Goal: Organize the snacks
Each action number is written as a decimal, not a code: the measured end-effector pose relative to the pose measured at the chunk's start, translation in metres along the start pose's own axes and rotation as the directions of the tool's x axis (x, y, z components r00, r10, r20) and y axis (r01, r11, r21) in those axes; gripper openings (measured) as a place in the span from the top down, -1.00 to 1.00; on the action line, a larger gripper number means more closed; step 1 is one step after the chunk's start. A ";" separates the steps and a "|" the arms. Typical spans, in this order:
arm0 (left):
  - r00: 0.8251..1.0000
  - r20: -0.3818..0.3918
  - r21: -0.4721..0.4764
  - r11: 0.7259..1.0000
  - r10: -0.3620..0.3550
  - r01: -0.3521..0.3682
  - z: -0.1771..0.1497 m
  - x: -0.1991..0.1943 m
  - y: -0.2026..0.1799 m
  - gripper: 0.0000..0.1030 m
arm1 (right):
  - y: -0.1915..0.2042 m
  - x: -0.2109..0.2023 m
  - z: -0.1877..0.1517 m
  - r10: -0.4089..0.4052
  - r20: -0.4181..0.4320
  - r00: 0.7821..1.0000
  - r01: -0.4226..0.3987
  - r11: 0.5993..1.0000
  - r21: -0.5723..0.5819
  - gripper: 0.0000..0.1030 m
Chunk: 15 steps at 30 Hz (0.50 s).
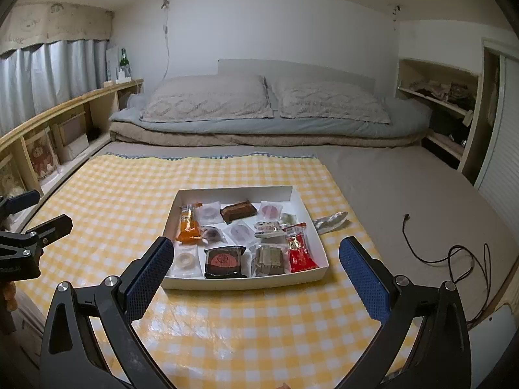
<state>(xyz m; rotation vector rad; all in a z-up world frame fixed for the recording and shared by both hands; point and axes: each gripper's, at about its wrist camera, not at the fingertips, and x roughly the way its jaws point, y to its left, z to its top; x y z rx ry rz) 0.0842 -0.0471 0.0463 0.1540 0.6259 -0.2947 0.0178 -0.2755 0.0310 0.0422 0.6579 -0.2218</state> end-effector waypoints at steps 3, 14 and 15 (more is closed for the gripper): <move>1.000 0.002 -0.003 1.000 0.004 -0.004 0.000 0.000 -0.001 -1.00 | 0.000 -0.001 0.000 0.002 0.006 1.000 -0.002 1.000 -0.003 -1.00; 1.000 0.013 -0.009 1.000 0.010 -0.010 -0.003 -0.002 -0.009 -1.00 | 0.000 -0.001 0.000 0.004 0.007 1.000 -0.004 1.000 -0.003 -1.00; 1.000 0.013 -0.010 1.000 0.011 -0.011 -0.003 -0.003 -0.009 -1.00 | 0.000 -0.001 0.000 0.003 0.007 1.000 -0.003 1.000 -0.003 -1.00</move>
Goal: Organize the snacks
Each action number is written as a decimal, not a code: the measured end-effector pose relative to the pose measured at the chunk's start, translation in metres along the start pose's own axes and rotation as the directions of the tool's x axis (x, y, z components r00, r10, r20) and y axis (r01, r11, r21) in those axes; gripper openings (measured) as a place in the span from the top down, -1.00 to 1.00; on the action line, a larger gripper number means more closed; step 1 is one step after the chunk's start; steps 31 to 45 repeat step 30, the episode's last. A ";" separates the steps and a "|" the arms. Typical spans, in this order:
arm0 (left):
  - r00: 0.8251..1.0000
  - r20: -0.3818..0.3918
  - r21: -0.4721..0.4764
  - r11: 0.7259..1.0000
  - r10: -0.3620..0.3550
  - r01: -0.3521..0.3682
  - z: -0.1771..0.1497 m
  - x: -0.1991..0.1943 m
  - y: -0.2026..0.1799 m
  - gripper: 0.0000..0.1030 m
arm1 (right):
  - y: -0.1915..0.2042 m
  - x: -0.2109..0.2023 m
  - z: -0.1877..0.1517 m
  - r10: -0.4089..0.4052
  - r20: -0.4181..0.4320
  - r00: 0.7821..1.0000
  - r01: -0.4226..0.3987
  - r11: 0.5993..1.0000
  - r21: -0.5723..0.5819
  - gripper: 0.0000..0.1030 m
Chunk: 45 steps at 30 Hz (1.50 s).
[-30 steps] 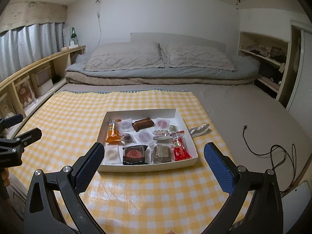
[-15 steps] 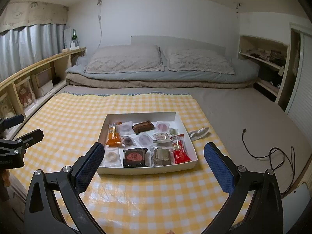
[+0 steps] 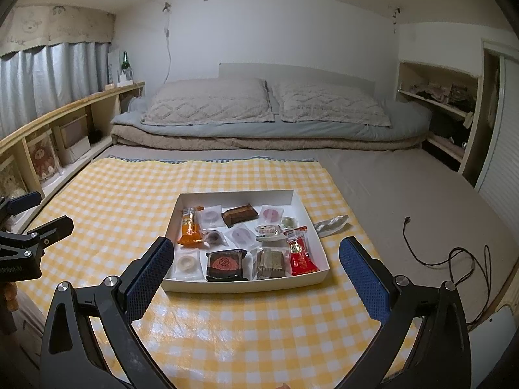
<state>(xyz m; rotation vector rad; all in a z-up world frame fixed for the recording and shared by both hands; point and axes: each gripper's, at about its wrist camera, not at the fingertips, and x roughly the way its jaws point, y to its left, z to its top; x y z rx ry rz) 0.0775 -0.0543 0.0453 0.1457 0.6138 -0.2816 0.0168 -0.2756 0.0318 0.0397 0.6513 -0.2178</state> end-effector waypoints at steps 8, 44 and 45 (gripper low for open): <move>1.000 0.003 0.002 1.000 0.000 0.000 0.000 0.000 -0.001 -1.00 | 0.000 0.000 0.000 -0.001 0.000 1.000 0.001 1.000 0.000 -1.00; 1.000 0.017 -0.015 1.000 0.022 -0.022 -0.005 -0.003 -0.011 -1.00 | 0.005 0.001 0.004 0.002 -0.001 1.000 -0.002 1.000 -0.009 -1.00; 1.000 0.017 -0.015 1.000 0.022 -0.022 -0.005 -0.003 -0.011 -1.00 | 0.005 0.001 0.004 0.002 -0.001 1.000 -0.002 1.000 -0.009 -1.00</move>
